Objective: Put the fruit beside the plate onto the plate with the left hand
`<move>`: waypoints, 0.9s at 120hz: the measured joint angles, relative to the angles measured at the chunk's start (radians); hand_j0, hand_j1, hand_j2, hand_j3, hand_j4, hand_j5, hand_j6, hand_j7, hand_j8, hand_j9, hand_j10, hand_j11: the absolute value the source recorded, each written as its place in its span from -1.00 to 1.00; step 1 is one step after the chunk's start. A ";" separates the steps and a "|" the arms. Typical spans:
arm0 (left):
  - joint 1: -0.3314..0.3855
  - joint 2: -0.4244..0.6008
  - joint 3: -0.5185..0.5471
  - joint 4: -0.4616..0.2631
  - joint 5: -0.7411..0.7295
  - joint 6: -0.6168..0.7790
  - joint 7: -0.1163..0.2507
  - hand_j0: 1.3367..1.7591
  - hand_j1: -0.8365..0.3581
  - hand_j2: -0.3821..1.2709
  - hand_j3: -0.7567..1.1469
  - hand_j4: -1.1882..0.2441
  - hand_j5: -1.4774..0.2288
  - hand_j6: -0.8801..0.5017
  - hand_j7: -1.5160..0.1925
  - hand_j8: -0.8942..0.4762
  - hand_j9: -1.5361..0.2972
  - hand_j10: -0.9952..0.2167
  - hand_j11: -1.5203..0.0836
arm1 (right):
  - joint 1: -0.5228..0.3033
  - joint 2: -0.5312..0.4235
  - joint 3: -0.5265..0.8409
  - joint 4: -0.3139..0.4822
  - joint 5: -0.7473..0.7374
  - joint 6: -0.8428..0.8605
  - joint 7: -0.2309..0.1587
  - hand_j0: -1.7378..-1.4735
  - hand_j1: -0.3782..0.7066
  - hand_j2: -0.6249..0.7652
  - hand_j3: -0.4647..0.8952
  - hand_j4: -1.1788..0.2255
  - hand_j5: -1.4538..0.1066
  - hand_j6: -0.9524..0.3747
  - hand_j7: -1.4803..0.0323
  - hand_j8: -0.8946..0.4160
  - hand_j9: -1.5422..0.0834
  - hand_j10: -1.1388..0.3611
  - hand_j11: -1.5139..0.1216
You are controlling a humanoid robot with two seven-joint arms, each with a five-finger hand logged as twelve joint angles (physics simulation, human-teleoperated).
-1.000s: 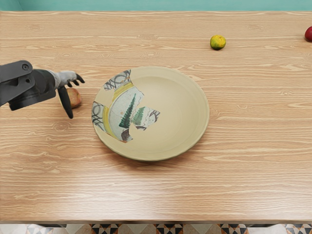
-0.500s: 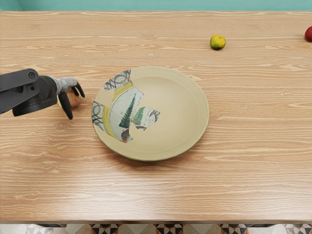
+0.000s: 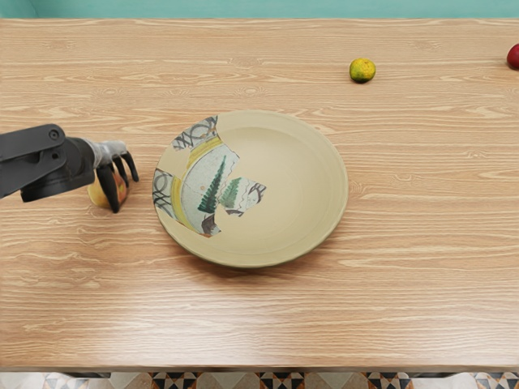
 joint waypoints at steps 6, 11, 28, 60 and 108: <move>-0.002 0.003 0.001 0.000 -0.005 -0.001 0.000 0.50 0.15 -0.09 -0.20 -0.28 -0.08 -0.78 -0.07 -0.48 -0.16 -0.30 -0.10 | 0.000 0.000 0.000 0.000 0.000 0.000 0.000 -0.40 -0.91 -0.11 -0.32 0.66 0.84 0.41 0.93 0.34 0.87 0.50 0.83; -0.003 0.004 -0.012 0.001 -0.012 -0.003 0.000 0.50 0.15 -0.13 -0.20 -0.27 -0.11 -0.75 -0.10 -0.47 -0.17 -0.28 -0.11 | 0.000 0.000 0.000 0.000 0.000 0.000 0.000 -0.40 -0.91 -0.11 -0.32 0.66 0.84 0.41 0.93 0.34 0.87 0.50 0.83; -0.020 0.008 -0.064 0.001 -0.023 -0.006 0.001 0.51 0.13 -0.15 -0.20 -0.26 -0.17 -0.69 -0.15 -0.42 -0.21 -0.23 -0.12 | 0.000 0.000 0.000 0.000 0.000 0.000 0.000 -0.40 -0.91 -0.11 -0.32 0.66 0.84 0.41 0.93 0.34 0.87 0.50 0.83; -0.068 -0.027 -0.248 0.001 -0.029 -0.016 0.001 0.51 0.07 -0.14 -0.21 -0.24 -0.23 -0.62 -0.20 -0.35 -0.24 -0.12 -0.13 | 0.000 0.000 0.000 0.000 0.000 0.000 0.000 -0.40 -0.91 -0.11 -0.32 0.66 0.84 0.41 0.93 0.34 0.87 0.50 0.83; -0.041 -0.242 -0.248 0.000 -0.038 -0.018 0.001 0.51 -0.01 -0.13 -0.20 -0.22 -0.31 -0.56 -0.26 -0.27 -0.28 -0.01 -0.17 | 0.000 0.000 0.000 0.000 0.000 0.000 0.000 -0.40 -0.91 -0.11 -0.32 0.66 0.84 0.41 0.93 0.34 0.87 0.50 0.83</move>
